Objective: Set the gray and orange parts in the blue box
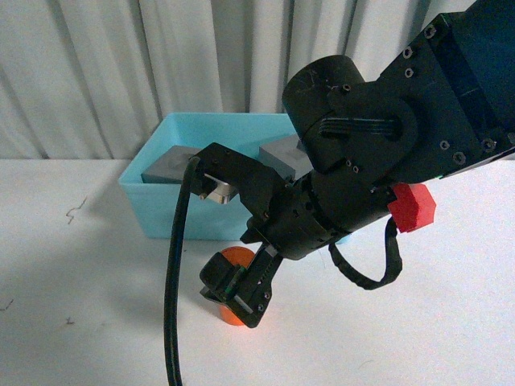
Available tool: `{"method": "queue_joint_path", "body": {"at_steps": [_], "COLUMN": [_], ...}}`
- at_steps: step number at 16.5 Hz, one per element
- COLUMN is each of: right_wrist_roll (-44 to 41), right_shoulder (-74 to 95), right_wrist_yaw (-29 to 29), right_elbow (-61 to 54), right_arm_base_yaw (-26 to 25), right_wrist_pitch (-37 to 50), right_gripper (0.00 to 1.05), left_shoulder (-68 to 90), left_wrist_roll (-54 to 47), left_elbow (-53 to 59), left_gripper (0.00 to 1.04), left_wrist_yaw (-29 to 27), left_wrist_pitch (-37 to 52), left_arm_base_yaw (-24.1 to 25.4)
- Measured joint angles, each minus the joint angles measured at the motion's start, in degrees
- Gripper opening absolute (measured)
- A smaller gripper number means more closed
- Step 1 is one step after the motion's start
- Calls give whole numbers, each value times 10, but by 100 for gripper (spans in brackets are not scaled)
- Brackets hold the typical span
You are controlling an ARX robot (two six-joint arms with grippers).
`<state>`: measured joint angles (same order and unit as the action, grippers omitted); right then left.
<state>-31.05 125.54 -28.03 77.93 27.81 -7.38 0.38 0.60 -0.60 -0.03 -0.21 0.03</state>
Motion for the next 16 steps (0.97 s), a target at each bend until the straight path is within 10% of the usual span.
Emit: {"method": "queue_joint_path", "body": {"at_steps": [3, 9, 16], "right_wrist_roll": [6, 12, 142], "right_shoulder": [0, 1, -196], "right_wrist_yaw": [5, 9, 20], "right_elbow": [5, 8, -103], "right_arm_base_yaw": [0, 0, -66], "right_wrist_pitch": [-3, -15, 213], "right_gripper": [98, 48, 47], "left_shoulder": [0, 0, 0], "left_wrist_roll": [0, 0, 0], "left_elbow": [0, 0, 0], "left_gripper": [98, 98, 98], "left_wrist_yaw": [0, 0, 0], "left_wrist_pitch": [0, 0, 0], "left_arm_base_yaw": [0, 0, 0]}}
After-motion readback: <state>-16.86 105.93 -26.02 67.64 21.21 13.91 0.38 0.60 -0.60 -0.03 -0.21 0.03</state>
